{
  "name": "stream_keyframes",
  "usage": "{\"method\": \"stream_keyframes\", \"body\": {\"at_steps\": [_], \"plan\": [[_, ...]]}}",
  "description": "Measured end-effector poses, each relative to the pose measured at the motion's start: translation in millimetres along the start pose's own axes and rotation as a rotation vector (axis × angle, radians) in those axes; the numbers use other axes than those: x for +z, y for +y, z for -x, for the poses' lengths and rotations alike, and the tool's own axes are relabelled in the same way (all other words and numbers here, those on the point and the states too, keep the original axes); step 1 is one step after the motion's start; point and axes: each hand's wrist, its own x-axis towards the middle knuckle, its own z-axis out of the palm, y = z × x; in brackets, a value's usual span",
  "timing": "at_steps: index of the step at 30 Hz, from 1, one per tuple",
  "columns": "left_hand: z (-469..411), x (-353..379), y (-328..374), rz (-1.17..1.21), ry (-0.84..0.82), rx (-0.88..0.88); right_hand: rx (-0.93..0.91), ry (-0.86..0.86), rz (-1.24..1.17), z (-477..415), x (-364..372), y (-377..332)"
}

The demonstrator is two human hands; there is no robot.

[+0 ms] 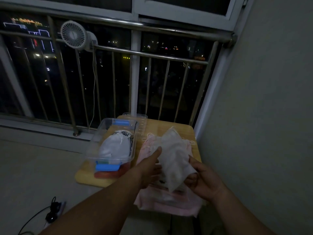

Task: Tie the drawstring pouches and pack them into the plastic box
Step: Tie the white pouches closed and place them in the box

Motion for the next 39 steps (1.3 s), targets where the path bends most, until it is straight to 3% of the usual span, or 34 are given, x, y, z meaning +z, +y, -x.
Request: {"method": "stream_keyframes", "body": {"at_steps": [3,6,9,14,18,23,28,36,39], "plan": [[0.2,-1.0,4.1,0.113,0.014,0.148,0.042,-0.059,0.036,5.9,-0.7,1.3],[6.3,0.7,8.0,0.048,0.061,0.261,0.061,0.036,0.200,-1.3,-8.5,0.4],[14.7,1.4,9.3,-0.032,0.098,0.311,-0.010,0.097,0.396,-11.8,-8.3,-5.1],[19.1,-3.0,7.9,-0.040,0.133,0.379,-0.004,0.048,0.428,-12.0,0.4,-20.5],[27.3,-12.7,10.3,-0.063,0.070,0.351,-0.023,0.065,0.427,-18.4,1.8,-19.3],[29.3,-9.1,1.8,-0.138,-0.007,0.270,-0.125,0.266,0.446,-35.8,4.3,-4.3],[32.2,-3.5,1.5,-0.190,-0.015,0.295,-0.198,0.392,0.544,-42.4,-3.9,2.6],[38.4,6.5,8.9,-0.111,0.080,0.242,-0.105,0.334,0.323,-37.7,9.0,0.4],[37.1,4.1,5.8,0.059,0.100,0.172,-0.087,0.313,0.219,-33.0,9.8,-0.3]]}}
